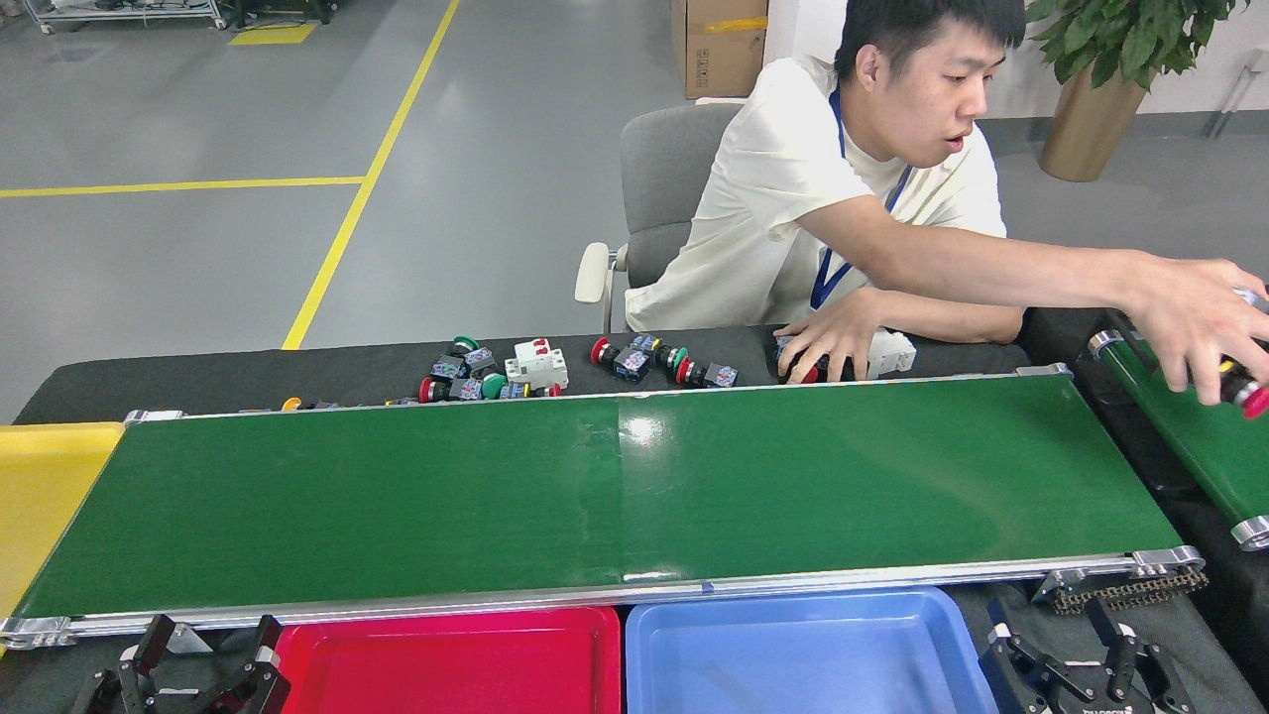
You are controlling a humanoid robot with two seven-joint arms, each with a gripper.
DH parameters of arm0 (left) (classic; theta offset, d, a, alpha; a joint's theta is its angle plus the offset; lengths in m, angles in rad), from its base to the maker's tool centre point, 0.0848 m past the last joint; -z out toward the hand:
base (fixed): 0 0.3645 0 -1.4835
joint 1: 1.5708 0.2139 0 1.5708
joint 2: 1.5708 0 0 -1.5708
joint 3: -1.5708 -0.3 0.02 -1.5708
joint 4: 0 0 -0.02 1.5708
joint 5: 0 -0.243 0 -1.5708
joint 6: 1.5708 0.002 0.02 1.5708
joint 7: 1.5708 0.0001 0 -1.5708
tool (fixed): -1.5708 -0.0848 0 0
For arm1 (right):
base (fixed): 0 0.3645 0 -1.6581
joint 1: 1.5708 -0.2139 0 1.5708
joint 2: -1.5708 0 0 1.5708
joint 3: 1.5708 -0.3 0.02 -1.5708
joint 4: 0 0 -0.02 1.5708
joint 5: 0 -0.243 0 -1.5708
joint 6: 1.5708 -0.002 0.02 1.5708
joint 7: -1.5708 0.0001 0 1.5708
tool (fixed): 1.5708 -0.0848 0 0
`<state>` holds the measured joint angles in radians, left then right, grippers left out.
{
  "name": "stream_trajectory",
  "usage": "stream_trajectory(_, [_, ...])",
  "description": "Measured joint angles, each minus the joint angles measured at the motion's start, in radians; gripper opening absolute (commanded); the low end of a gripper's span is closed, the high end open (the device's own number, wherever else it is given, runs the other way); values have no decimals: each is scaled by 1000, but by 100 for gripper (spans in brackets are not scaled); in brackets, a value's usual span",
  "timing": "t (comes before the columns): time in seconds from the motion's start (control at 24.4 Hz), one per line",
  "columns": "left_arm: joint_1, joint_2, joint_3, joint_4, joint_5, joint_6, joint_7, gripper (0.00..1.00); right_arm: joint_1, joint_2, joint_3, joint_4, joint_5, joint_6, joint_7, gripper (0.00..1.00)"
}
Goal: Pick switch part from conveyor to tray
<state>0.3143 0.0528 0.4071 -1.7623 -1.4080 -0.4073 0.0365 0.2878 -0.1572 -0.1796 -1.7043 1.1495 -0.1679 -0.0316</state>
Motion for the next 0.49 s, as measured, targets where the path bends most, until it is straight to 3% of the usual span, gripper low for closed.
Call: stream_trajectory(0.49, [21,-8,10,1,-11,1,9,100,0,-18,0,-2,0,-1,-1,99])
